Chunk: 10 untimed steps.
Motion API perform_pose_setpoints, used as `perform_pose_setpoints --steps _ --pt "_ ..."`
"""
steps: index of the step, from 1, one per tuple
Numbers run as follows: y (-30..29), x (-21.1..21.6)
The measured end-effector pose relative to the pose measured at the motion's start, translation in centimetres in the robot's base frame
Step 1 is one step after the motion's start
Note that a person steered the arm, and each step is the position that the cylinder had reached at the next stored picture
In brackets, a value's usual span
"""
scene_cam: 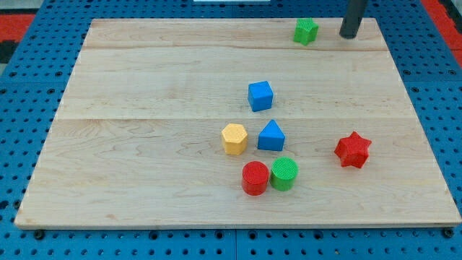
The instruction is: Slide the red star closer to blue cube
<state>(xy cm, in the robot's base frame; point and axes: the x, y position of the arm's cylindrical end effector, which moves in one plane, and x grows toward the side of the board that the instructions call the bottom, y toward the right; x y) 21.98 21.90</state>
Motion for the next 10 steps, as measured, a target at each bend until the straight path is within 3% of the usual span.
perform_pose_setpoints --steps 1,3,4,5,6,7,8,9,10 --pt "-6.2 -2.8" --pt "-9.5 -0.1" --pt "-5.7 -2.4" --pt "1.1 0.0" --pt "3.2 13.6" --pt "0.5 24.9" --pt "-0.4 29.8" --pt "-5.1 29.6" --pt "-12.6 26.2"
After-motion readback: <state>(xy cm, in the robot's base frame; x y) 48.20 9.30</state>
